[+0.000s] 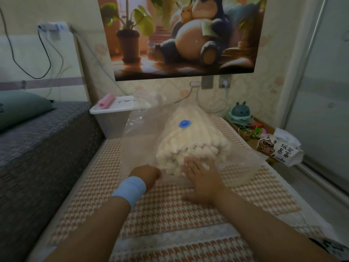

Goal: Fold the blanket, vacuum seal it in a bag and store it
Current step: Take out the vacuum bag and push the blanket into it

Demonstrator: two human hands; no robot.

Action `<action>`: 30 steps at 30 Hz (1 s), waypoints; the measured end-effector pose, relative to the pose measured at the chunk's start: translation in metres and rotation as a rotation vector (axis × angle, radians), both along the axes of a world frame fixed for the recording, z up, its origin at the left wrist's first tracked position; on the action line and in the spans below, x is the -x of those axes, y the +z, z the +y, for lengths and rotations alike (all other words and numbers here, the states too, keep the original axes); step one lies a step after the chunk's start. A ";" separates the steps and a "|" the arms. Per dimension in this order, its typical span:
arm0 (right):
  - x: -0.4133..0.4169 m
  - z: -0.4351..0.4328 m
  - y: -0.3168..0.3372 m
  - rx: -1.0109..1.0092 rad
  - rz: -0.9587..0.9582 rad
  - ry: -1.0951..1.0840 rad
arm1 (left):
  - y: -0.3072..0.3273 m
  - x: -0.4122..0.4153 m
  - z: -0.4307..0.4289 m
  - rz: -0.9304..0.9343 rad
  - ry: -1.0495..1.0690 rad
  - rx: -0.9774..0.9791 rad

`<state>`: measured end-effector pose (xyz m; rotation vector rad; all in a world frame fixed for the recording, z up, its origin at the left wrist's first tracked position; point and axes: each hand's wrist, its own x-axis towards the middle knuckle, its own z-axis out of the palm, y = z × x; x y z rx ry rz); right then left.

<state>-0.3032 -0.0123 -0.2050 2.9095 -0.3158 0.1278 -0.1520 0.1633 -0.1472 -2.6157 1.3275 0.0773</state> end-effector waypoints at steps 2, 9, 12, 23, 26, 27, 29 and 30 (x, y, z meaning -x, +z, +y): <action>-0.009 -0.008 0.005 0.037 -0.140 -0.042 | 0.020 -0.009 -0.014 -0.028 -0.003 0.074; -0.054 -0.057 0.071 -0.131 -0.381 -0.115 | 0.094 -0.042 -0.093 0.087 -0.059 0.094; -0.067 -0.093 0.105 -0.249 -0.171 -0.114 | 0.117 -0.061 -0.128 0.250 -0.080 -0.001; -0.093 -0.198 0.194 -0.583 0.002 -0.245 | 0.215 -0.105 -0.234 0.341 -0.209 -0.218; -0.084 -0.209 0.251 -0.646 0.043 -0.280 | 0.282 -0.104 -0.242 0.342 -0.177 -0.371; -0.085 -0.214 0.276 -0.653 0.044 -0.281 | 0.312 -0.105 -0.245 0.345 -0.184 -0.371; -0.087 -0.218 0.327 -0.656 0.029 -0.276 | 0.371 -0.105 -0.246 0.397 -0.169 -0.301; -0.090 -0.219 0.363 -0.657 0.030 -0.278 | 0.409 -0.106 -0.247 0.420 -0.147 -0.257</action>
